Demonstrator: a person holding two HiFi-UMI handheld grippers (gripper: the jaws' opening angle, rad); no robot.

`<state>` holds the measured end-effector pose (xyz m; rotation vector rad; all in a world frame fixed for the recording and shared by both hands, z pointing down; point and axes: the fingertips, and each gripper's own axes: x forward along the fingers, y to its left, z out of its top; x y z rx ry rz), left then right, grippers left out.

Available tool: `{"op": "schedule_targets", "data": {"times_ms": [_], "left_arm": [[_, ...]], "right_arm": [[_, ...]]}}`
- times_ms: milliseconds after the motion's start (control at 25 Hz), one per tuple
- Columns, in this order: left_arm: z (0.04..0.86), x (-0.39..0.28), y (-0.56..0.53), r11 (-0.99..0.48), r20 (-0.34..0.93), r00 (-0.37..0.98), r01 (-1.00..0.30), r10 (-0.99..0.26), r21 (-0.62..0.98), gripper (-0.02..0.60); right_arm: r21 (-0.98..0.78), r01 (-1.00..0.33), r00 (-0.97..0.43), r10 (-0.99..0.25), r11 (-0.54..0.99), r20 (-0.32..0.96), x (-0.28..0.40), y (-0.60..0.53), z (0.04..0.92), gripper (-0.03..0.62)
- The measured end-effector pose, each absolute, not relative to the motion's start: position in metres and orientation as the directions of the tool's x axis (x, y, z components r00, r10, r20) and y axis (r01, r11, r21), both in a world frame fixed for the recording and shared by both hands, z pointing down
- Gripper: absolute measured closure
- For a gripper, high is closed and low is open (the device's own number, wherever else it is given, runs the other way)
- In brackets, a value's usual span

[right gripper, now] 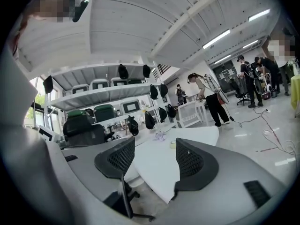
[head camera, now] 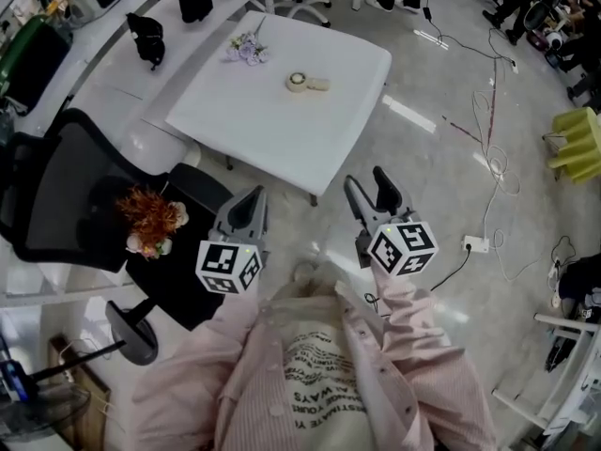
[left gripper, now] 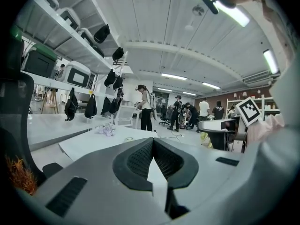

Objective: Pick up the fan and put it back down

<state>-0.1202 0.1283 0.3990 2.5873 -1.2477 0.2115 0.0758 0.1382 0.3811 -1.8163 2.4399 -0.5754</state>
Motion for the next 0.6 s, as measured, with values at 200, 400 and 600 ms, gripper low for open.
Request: {"op": "schedule_targets", "data": {"times_ms": [200,400,600], "left_arm": [[0.404,-0.117,0.114,-0.604,0.251,0.629,-0.777,-0.735,0.178,0.580],[0.411,-0.116,0.088,-0.588,0.261,0.618,-0.786,-0.741,0.192,0.580],[0.411,-0.105,0.050,-0.582,0.261,0.613,-0.790,-0.745,0.194,0.580]], "right_arm": [[-0.328,-0.915,-0.306,-0.934,0.235,0.185,0.078,0.121,0.384,0.353],[-0.337,-0.910,-0.316,-0.929,0.240,0.192,0.080,0.097,0.389,0.353],[-0.334,-0.909,-0.327,-0.925,0.251,0.195,0.088,0.054,0.390,0.353]]}}
